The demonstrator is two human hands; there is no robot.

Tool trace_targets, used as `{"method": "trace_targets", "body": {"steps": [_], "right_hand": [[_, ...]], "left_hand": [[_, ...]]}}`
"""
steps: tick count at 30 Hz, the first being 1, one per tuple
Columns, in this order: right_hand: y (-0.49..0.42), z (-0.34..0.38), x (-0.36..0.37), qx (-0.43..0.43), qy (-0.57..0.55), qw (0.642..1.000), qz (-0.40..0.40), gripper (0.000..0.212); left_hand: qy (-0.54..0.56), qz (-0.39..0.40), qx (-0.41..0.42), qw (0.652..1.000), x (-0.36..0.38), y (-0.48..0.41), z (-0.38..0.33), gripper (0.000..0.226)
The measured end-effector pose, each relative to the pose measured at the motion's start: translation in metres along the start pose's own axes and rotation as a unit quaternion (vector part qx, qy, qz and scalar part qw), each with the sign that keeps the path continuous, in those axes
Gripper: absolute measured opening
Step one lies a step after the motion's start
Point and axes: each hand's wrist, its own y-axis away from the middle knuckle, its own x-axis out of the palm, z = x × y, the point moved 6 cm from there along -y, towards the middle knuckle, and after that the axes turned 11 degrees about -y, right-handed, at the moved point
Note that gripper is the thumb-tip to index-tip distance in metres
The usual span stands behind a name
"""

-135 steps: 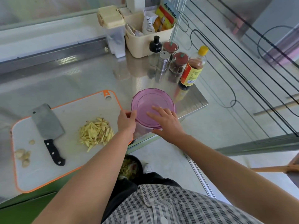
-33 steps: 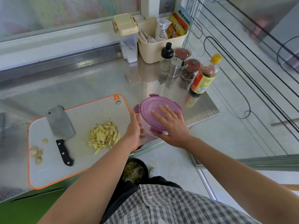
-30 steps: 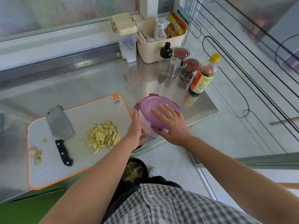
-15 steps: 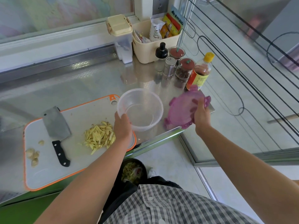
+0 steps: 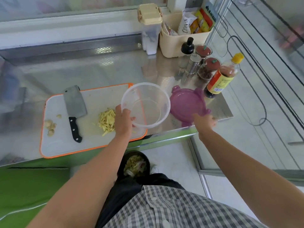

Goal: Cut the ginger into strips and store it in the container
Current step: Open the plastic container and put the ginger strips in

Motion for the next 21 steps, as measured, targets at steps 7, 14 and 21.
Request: {"method": "trace_targets", "body": {"steps": [7,14,21], "right_hand": [[0.103,0.048,0.076,-0.159,-0.067,0.919,0.354,0.042],[0.158,0.006,0.099,-0.129,-0.023,0.911,0.391,0.04],[0.195,-0.055,0.109,-0.083,0.053,0.903,0.418,0.036]], "left_hand": [[0.017,0.082,-0.011,0.996,-0.039,0.024,0.015,0.035],[0.011,0.16,-0.028,0.987,-0.1,0.066,0.072,0.049],[0.025,0.193,-0.14,0.971,-0.125,0.102,0.133,0.058]]}}
